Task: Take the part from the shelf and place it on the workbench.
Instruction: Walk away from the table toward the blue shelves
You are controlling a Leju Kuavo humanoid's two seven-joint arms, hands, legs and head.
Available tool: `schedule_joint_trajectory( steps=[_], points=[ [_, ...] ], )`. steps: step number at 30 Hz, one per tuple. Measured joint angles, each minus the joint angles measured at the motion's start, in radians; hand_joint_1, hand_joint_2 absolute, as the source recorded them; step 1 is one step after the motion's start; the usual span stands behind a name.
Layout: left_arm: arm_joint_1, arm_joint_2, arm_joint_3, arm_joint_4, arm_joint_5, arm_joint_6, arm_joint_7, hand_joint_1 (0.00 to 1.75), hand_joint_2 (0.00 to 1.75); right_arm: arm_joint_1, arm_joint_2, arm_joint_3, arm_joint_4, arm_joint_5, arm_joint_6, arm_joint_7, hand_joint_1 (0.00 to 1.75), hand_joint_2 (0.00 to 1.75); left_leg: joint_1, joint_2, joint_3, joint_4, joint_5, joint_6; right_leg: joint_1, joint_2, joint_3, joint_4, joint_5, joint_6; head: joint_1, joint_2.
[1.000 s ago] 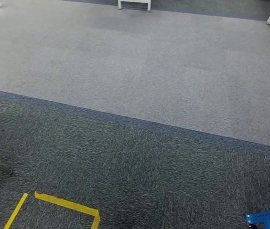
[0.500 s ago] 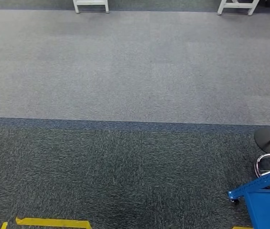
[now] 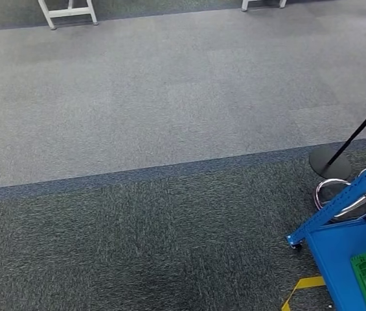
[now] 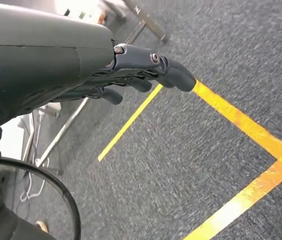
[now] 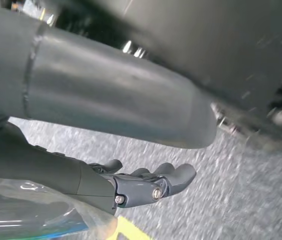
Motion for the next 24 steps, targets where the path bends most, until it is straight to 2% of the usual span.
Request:
schedule_joint_trajectory(
  steps=[2, 3, 5, 6, 7, 8, 9, 10, 11, 12, 13, 14, 15, 16, 17, 19, 20, 21, 22, 23, 24],
  points=[
    [-0.002, 0.000, 0.000, 0.000, -0.005, 0.008, -0.002, 0.00, 1.75, 0.001, -0.001, 0.002, 0.000, 0.005, 0.000, 0.002, 0.00, 0.00, 0.004, -0.044, -0.017, 0.050, -0.036, -0.009, -0.004, 0.020, 0.005, -0.006, 0.004, -0.013, -0.003, 0.000],
    [-0.003, 0.001, 0.000, 0.000, -0.006, 0.009, -0.002, 0.00, 1.75, 0.000, -0.002, 0.003, 0.000, 0.006, 0.000, 0.002, 0.00, 0.00, 0.006, -0.072, -0.042, 0.107, -0.067, -0.011, -0.005, 0.032, 0.006, -0.007, 0.005, -0.017, -0.005, 0.000],
    [-0.002, 0.002, 0.000, 0.000, -0.007, 0.009, -0.003, 0.00, 1.75, -0.001, -0.002, 0.006, 0.000, 0.007, 0.001, 0.002, 0.00, 0.00, 0.007, -0.095, -0.106, 0.241, -0.124, -0.012, -0.003, 0.061, 0.007, -0.007, 0.005, -0.023, -0.005, 0.000],
    [-0.001, 0.003, 0.000, 0.000, -0.007, 0.009, -0.003, 0.00, 1.75, -0.001, -0.002, 0.006, 0.000, 0.007, 0.001, 0.002, 0.00, 0.00, 0.006, -0.098, -0.128, 0.283, -0.131, -0.011, -0.002, 0.076, 0.008, -0.007, 0.005, -0.024, -0.005, 0.000],
    [-0.001, 0.004, 0.000, 0.000, -0.007, 0.009, -0.003, 0.00, 1.75, 0.001, -0.002, 0.006, 0.000, 0.007, 0.001, 0.002, 0.00, 0.00, 0.006, -0.100, -0.134, 0.284, -0.115, -0.010, -0.001, 0.093, 0.010, -0.006, 0.005, -0.024, -0.005, 0.000],
    [-0.001, 0.004, 0.000, 0.000, -0.007, 0.009, -0.003, 0.00, 1.75, 0.002, -0.003, 0.006, 0.000, 0.007, 0.001, 0.002, 0.00, 0.00, 0.007, -0.105, -0.123, 0.250, -0.081, -0.008, -0.001, 0.109, 0.012, -0.006, 0.004, -0.024, -0.005, 0.000],
    [-0.001, 0.005, 0.000, 0.000, -0.007, 0.009, -0.003, 0.00, 1.75, 0.003, -0.003, 0.006, 0.000, 0.008, 0.001, 0.002, 0.00, 0.00, 0.008, -0.123, -0.098, 0.183, -0.035, -0.006, -0.002, 0.125, 0.014, -0.005, 0.004, -0.023, -0.005, 0.000],
    [-0.001, 0.005, 0.000, 0.000, -0.007, 0.009, -0.003, 0.00, 1.75, 0.002, -0.003, 0.006, 0.000, 0.008, 0.001, 0.002, 0.00, 0.00, 0.011, -0.153, -0.073, 0.116, 0.000, -0.004, -0.001, 0.140, 0.015, -0.003, 0.003, -0.020, -0.005, 0.000],
    [-0.001, 0.005, 0.000, 0.000, -0.005, 0.009, -0.003, 0.00, 1.75, 0.001, -0.003, 0.006, 0.000, 0.008, 0.000, 0.002, 0.00, 0.00, 0.014, -0.181, -0.053, 0.061, 0.021, -0.002, -0.002, 0.154, 0.012, 0.001, 0.002, -0.016, -0.004, 0.000],
    [-0.001, 0.004, 0.000, 0.001, 0.001, 0.012, -0.003, 0.00, 1.75, 0.000, -0.003, 0.007, 0.000, 0.008, -0.003, 0.003, 0.00, 0.00, 0.016, -0.204, -0.041, 0.027, 0.030, 0.000, -0.003, 0.168, 0.006, 0.002, 0.003, -0.010, -0.004, 0.000],
    [-0.002, 0.002, 0.003, 0.001, 0.010, 0.017, -0.002, 0.00, 1.75, 0.000, -0.003, 0.007, 0.000, 0.006, -0.009, 0.005, 0.00, 0.00, 0.015, -0.211, -0.039, 0.018, 0.026, 0.003, -0.005, 0.180, 0.001, 0.003, 0.005, -0.003, -0.004, 0.000],
    [-0.003, -0.001, 0.006, 0.001, 0.020, 0.020, 0.003, 0.00, 1.75, 0.001, -0.003, 0.007, 0.000, 0.002, -0.013, 0.009, 0.00, 0.00, 0.014, -0.200, -0.037, 0.012, 0.026, 0.007, -0.008, 0.194, -0.008, 0.002, 0.008, 0.005, -0.004, 0.000],
    [-0.005, -0.004, 0.011, 0.001, 0.031, 0.022, 0.008, 0.00, 1.75, 0.003, -0.003, 0.007, 0.000, -0.004, -0.016, 0.013, 0.00, 0.00, 0.014, -0.186, -0.036, 0.008, 0.028, 0.013, -0.009, 0.195, -0.014, 0.002, 0.008, 0.011, -0.004, 0.000],
    [-0.006, -0.008, 0.017, 0.001, 0.040, 0.021, 0.013, 0.00, 1.75, 0.005, -0.003, 0.007, 0.000, -0.010, -0.016, 0.015, 0.00, 0.00, 0.014, -0.172, -0.034, 0.003, 0.031, 0.020, -0.008, 0.177, -0.023, 0.012, 0.001, 0.015, -0.002, 0.000],
    [-0.007, -0.010, 0.023, 0.001, 0.047, 0.021, 0.013, 0.00, 1.75, 0.005, -0.002, 0.006, 0.000, -0.014, -0.014, 0.016, 0.00, 0.00, 0.015, -0.156, -0.032, -0.002, 0.033, 0.025, -0.006, 0.147, -0.039, 0.039, -0.016, 0.019, 0.001, 0.000],
    [-0.006, -0.010, 0.038, 0.001, 0.062, 0.027, 0.003, 0.00, 1.75, 0.001, 0.000, 0.006, 0.000, -0.020, -0.014, 0.016, 0.00, 0.00, 0.012, -0.121, -0.031, -0.005, 0.032, 0.033, -0.004, 0.079, -0.096, 0.152, -0.073, 0.024, 0.005, 0.000],
    [-0.004, -0.008, 0.045, 0.001, 0.064, 0.031, 0.001, 0.00, 1.75, -0.003, 0.003, 0.005, 0.000, -0.028, -0.015, 0.015, 0.00, 0.00, 0.011, -0.103, -0.030, -0.005, 0.030, 0.034, -0.006, 0.063, -0.128, 0.217, -0.099, 0.027, 0.005, 0.000],
    [-0.004, -0.006, 0.051, 0.001, 0.061, 0.029, 0.007, 0.00, 1.75, -0.011, 0.008, 0.002, 0.000, -0.042, -0.017, 0.021, 0.00, 0.00, 0.010, -0.085, -0.030, -0.005, 0.029, 0.035, -0.008, 0.055, -0.151, 0.262, -0.112, 0.030, 0.005, 0.000],
    [-0.004, -0.004, 0.055, 0.001, 0.056, 0.020, 0.021, 0.00, 1.75, -0.027, 0.017, -0.003, 0.000, -0.062, -0.017, 0.040, 0.00, 0.00, 0.010, -0.068, -0.030, -0.004, 0.028, 0.034, -0.011, 0.051, -0.157, 0.273, -0.105, 0.032, 0.005, 0.000],
    [-0.006, -0.002, 0.056, 0.001, 0.049, 0.006, 0.039, 0.00, 1.75, -0.053, 0.030, -0.011, 0.000, -0.085, -0.017, 0.075, 0.00, 0.00, 0.010, -0.053, -0.029, -0.004, 0.027, 0.032, -0.012, 0.045, -0.143, 0.244, -0.080, 0.033, 0.006, 0.000],
    [-0.009, -0.001, 0.057, 0.001, 0.042, -0.009, 0.055, 0.00, 1.75, -0.088, 0.045, -0.021, 0.000, -0.106, -0.017, 0.121, 0.00, 0.00, 0.010, -0.037, -0.027, -0.004, 0.025, 0.030, -0.014, 0.032, -0.111, 0.183, -0.045, 0.033, 0.005, 0.000]
  ],
)
